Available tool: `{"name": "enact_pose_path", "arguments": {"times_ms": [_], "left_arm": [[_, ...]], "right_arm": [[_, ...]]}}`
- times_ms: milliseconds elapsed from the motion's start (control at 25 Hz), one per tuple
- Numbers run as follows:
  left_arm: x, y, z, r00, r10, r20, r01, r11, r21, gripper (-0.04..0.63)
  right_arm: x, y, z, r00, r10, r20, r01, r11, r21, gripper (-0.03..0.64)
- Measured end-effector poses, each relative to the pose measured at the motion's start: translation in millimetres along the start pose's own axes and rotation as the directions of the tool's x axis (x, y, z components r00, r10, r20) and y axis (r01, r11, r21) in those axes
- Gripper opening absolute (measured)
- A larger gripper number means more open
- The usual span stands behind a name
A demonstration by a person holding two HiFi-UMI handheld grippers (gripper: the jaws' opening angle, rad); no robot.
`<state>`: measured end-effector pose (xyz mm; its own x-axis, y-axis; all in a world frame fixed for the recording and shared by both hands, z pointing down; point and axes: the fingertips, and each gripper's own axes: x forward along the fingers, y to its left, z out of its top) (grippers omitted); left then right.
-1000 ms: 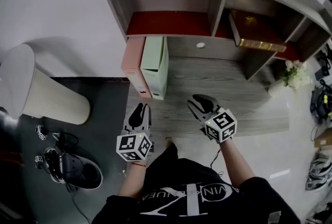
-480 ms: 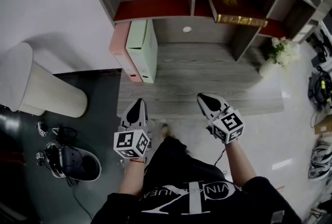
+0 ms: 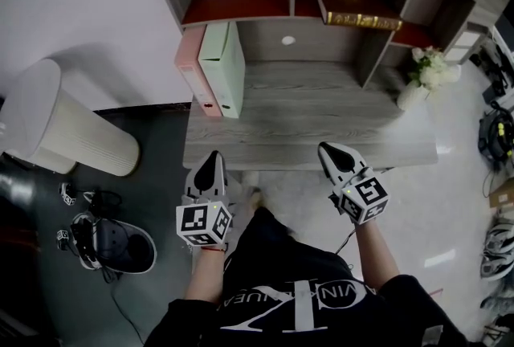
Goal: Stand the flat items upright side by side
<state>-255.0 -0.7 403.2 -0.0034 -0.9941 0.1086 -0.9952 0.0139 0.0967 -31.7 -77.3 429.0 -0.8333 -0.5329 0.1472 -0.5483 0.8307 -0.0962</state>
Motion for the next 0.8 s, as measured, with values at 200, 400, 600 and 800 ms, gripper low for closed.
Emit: {"name": "enact_pose_path", "arguments": {"times_ms": [200, 400, 600, 800], "left_arm": [[-21.1, 0.9, 4.0, 0.999, 0.044, 0.022, -0.045, 0.999, 0.022, 0.003], [-33.7, -4.1, 6.1, 0.998, 0.054, 0.041, -0.055, 0.998, 0.029, 0.003], [-41.3, -7.2, 10.7, 0.996, 0.066, 0.058, -0.069, 0.997, 0.044, 0.003], [-44.5, -8.9, 12.9, 0.995, 0.067, 0.068, -0.07, 0.997, 0.043, 0.003]], "right_arm": [[-18.8, 4.7, 4.9, 0.999, -0.016, 0.028, 0.016, 1.0, -0.008, 0.009], [-32.3, 7.8, 7.5, 0.998, -0.023, 0.054, 0.024, 1.0, -0.01, 0.009], [-39.9, 8.5, 9.0, 0.997, -0.034, 0.066, 0.035, 0.999, -0.01, 0.009], [-43.4, 8.1, 10.2, 0.997, -0.04, 0.07, 0.041, 0.999, -0.007, 0.009]]}}
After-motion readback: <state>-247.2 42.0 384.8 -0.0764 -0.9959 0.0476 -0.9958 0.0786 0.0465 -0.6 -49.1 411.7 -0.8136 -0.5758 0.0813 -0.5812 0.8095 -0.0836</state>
